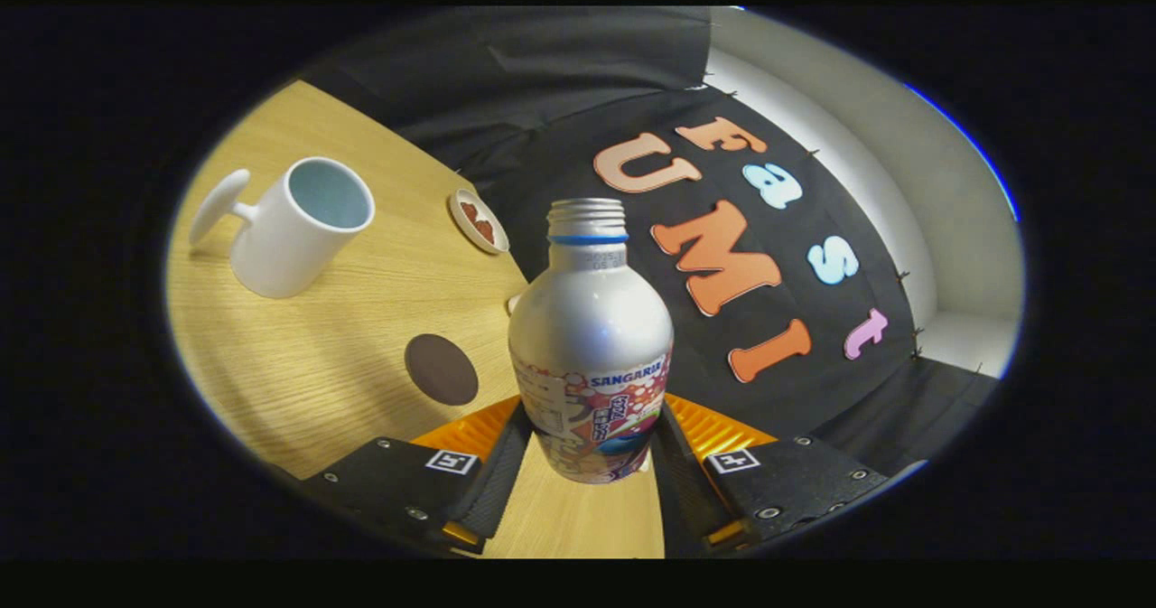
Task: Take the bottle from table, then pour the juice into the cup, finally place the bottle on the coaster
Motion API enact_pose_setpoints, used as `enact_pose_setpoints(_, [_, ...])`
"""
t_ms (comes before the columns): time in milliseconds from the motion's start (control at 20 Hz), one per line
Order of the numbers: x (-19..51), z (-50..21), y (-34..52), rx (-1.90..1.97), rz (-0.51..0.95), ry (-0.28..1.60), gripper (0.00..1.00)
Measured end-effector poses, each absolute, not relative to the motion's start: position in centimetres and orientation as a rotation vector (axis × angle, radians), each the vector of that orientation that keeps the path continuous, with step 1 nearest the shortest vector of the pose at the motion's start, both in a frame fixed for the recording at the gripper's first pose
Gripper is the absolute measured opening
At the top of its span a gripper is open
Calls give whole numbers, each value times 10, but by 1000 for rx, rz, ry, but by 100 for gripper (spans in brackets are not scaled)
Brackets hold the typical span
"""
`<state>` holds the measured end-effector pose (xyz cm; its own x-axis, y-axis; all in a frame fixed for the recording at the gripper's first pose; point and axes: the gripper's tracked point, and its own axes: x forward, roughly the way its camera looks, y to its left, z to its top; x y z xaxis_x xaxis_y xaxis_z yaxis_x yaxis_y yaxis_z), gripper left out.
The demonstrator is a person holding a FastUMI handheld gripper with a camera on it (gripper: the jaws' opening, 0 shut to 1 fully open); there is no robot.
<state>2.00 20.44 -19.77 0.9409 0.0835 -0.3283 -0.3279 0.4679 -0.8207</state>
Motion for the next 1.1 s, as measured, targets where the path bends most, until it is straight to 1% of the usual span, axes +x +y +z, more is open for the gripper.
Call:
enact_pose_setpoints(600, [27,-181,232,-1393,235,80,77])
enact_pose_setpoints(1100, [29,-170,254,-1542,241,-47,77])
